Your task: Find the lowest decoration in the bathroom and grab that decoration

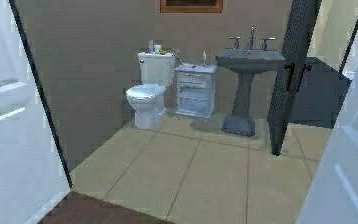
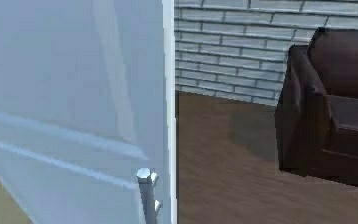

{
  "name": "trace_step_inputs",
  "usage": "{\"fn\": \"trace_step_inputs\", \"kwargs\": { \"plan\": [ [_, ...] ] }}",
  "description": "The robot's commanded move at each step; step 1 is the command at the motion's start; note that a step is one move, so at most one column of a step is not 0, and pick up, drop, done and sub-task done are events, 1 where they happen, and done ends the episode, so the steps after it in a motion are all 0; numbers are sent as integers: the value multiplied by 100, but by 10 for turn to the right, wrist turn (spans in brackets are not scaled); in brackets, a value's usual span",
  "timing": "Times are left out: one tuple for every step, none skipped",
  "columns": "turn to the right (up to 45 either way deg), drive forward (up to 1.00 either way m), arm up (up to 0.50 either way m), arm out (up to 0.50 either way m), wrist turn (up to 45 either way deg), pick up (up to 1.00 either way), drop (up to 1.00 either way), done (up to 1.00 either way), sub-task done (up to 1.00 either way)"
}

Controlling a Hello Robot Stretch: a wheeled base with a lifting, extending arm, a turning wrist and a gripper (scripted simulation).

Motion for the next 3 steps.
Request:
{"fn": "trace_step_inputs", "kwargs": {
  "plan": [
    [0, 100, 0, 0, 0, 0, 0, 0, 0],
    [0, 100, 0, 0, 0, 0, 0, 0, 0],
    [0, 30, 0, 0, 0, 0, 0, 0, 0]
  ]
}}
